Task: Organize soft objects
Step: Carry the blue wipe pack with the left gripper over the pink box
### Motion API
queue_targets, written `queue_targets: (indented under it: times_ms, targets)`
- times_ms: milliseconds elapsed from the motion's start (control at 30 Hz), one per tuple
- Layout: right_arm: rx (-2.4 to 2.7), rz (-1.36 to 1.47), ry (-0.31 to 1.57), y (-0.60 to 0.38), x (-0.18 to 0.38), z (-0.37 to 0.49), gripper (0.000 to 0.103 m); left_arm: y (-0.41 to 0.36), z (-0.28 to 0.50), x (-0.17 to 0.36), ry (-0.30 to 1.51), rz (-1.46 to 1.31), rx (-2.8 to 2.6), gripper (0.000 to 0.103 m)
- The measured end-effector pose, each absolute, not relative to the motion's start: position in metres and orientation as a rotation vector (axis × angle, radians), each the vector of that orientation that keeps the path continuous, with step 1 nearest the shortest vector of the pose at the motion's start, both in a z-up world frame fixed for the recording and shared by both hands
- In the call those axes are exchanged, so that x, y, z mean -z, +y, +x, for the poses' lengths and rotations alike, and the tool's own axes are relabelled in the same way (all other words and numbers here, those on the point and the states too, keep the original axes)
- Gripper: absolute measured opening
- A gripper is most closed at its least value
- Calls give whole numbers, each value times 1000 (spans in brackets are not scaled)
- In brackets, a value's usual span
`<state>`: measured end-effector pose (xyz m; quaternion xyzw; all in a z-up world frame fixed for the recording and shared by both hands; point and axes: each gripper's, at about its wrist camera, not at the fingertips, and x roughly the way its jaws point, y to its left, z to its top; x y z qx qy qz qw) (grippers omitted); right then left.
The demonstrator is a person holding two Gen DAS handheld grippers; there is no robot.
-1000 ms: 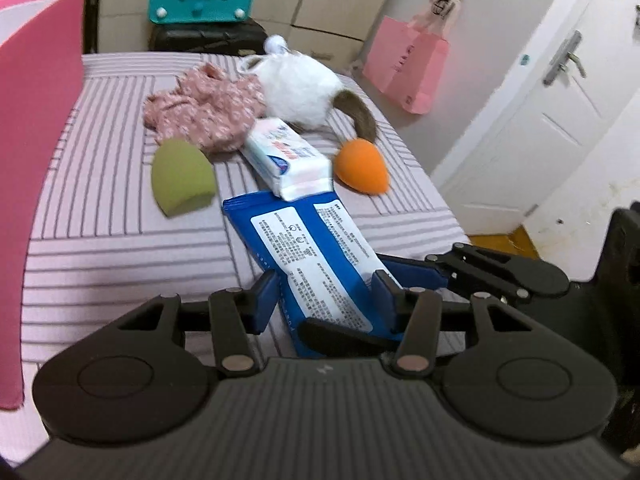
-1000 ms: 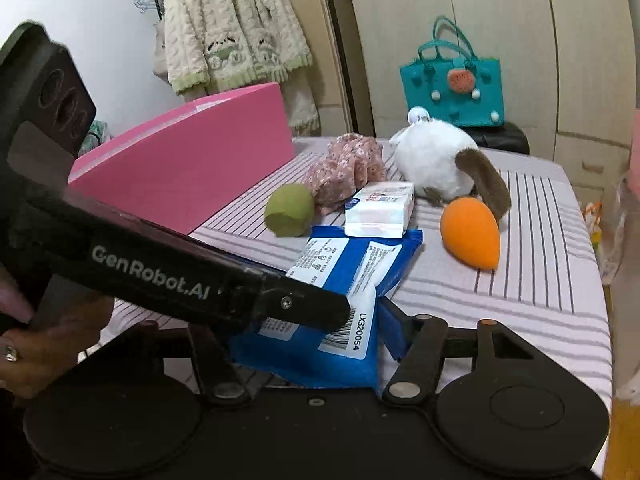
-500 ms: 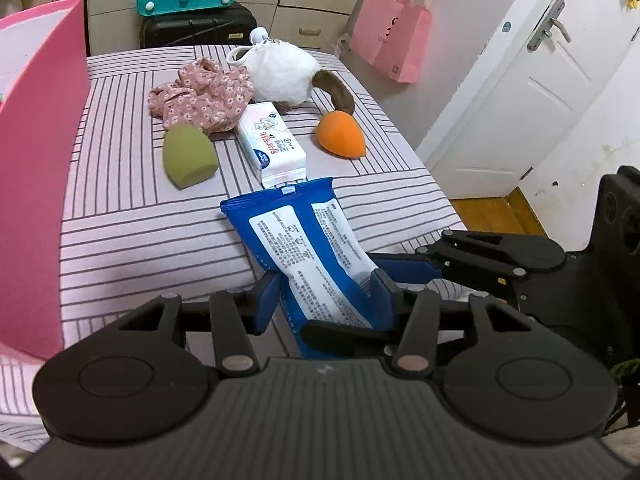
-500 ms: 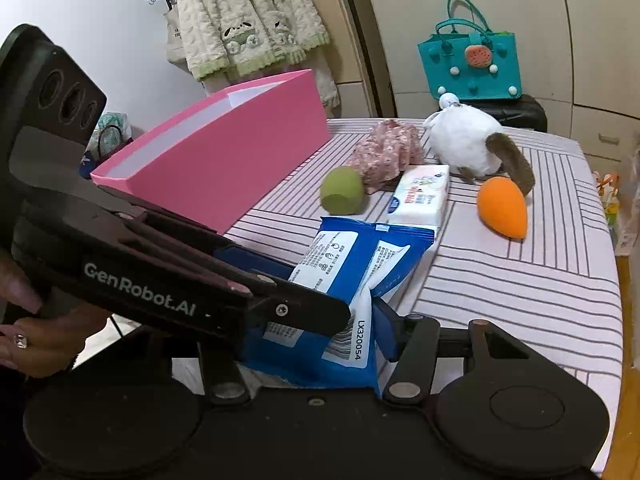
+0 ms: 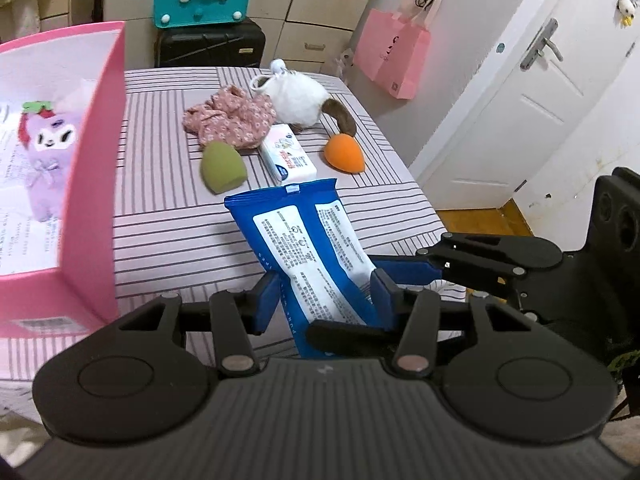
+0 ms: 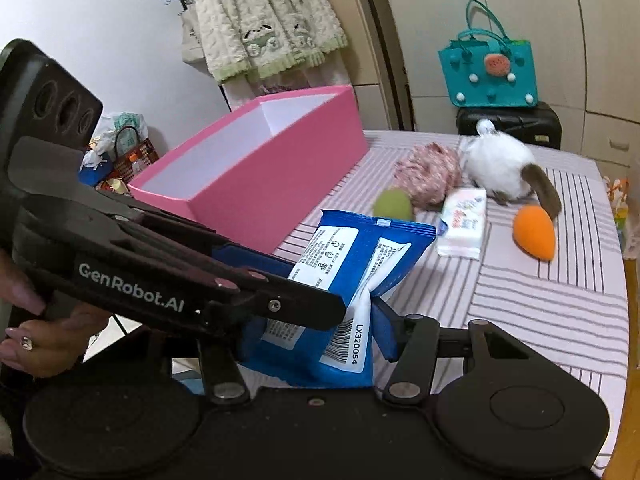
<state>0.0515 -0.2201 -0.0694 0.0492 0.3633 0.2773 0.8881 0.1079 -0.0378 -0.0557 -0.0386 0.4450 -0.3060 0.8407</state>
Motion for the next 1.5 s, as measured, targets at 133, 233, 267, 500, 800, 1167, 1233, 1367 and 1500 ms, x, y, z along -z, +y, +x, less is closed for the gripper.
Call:
queue_targets:
  times_ms: [133,233,267,500,800,1167,1233,1367,1500]
  targets:
    - [-594,76,732,-209,51,50,61,-25,103,38,917,-82,635,48]
    - [-608,51,706,-199,37,49,61,-17,97,25,886,-80,621,48]
    - [-612,41,697,-196,33,48,61,-14,96,21,875,-81,614,48]
    - [-630,8,637,-180,7,47,60,9,87,-4,802,-103,609,48]
    - [-647,-27,642,-157,-12,56,60,30,92,-23,798,-121,588,48]
    - [-724,-51,644,-111,-39,81,60,86,109,-44,786,-187,525,48]
    - [-746,-54,645,-101,-41,90,60,97,115,-45,778,-197,503,48]
    - [-787,-49,651,-83,-40,110,60,115,131,-43,783,-220,458,48]
    - [-814,-21,676,-66,-33,131,60,131,149,-36,807,-228,416,48]
